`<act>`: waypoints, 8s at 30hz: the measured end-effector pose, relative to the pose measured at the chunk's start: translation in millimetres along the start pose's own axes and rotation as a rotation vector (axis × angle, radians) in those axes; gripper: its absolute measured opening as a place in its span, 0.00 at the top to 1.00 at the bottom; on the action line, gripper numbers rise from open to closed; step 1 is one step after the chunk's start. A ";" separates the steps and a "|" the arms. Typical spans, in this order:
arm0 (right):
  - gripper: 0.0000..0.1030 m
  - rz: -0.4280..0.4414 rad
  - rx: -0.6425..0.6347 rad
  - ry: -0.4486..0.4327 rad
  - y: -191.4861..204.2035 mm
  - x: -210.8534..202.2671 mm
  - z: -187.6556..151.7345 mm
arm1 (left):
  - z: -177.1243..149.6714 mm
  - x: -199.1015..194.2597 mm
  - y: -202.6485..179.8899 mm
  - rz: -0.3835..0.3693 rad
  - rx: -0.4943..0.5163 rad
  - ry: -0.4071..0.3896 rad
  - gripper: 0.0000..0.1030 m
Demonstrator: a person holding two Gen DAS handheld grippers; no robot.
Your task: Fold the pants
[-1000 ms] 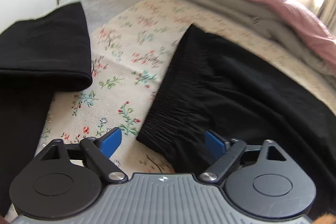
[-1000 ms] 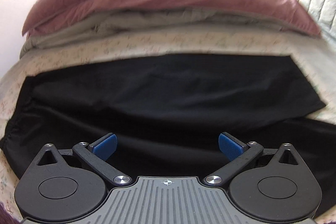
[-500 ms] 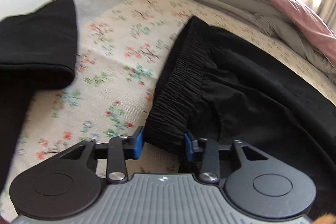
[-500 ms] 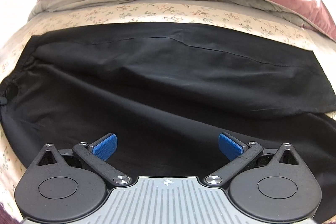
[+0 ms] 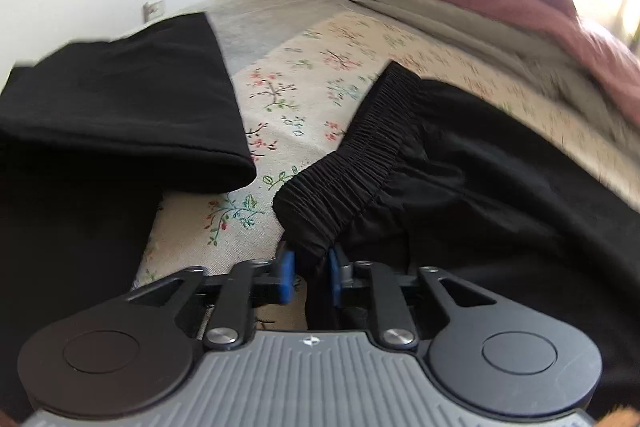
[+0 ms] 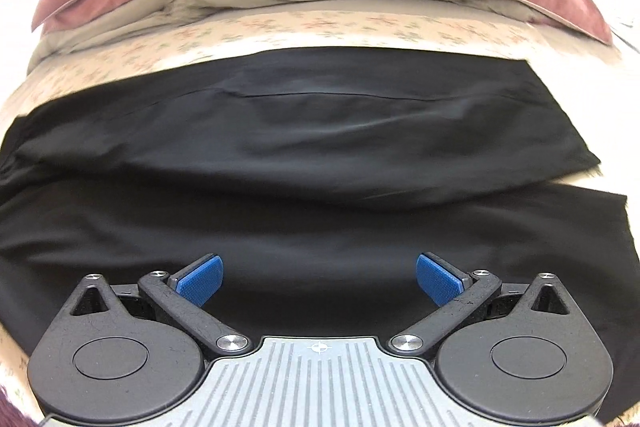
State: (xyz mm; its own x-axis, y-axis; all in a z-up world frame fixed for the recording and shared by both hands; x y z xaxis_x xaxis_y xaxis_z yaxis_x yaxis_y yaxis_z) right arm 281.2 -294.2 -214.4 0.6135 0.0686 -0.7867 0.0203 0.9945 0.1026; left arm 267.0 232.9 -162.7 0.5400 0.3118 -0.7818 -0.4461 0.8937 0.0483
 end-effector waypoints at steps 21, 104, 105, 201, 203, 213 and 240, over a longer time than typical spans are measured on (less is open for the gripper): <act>0.00 -0.122 0.363 -0.085 -201.9 36.4 87.7 | 129.3 102.7 -84.4 -0.030 0.153 -0.031 0.02; 1.00 -0.178 0.105 -0.562 -241.7 -106.4 161.4 | 87.1 59.3 -21.5 -0.334 0.021 -0.300 0.73; 1.00 -0.176 0.120 -0.483 -251.2 -94.1 128.4 | 74.7 57.7 -19.4 -0.349 0.040 -0.281 0.72; 0.22 0.383 -0.121 -0.112 103.0 71.4 119.9 | -47.6 35.8 -98.6 -0.396 -0.151 0.217 0.43; 0.22 0.418 -0.161 -0.043 135.8 101.6 127.6 | -48.2 38.1 -91.9 -0.409 -0.183 0.234 0.50; 0.69 0.340 -0.350 0.140 202.6 172.8 119.5 | -49.3 41.8 -77.2 -0.442 -0.188 0.261 0.60; 0.83 0.110 -0.381 -0.233 185.8 117.4 138.0 | -31.6 47.8 -6.6 -0.242 -0.253 0.154 0.60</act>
State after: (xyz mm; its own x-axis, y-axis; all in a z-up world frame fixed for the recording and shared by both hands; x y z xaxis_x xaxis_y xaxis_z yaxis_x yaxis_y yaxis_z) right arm 466.0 -112.3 -203.7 0.7582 0.1988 -0.6210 -0.3196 0.9434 -0.0882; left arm 273.2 231.7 -220.0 0.5464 0.0327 -0.8369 -0.4913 0.8217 -0.2887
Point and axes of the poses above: each gripper's, at about its wrist camera, not at the fingertips, and x roughly the way its jaws point, y to its left, z to its top, the point moved 8 cm from there along x, roughly the way its jaws point, and after that the axes turned 5 degrees about z, right-handed, at the moved point
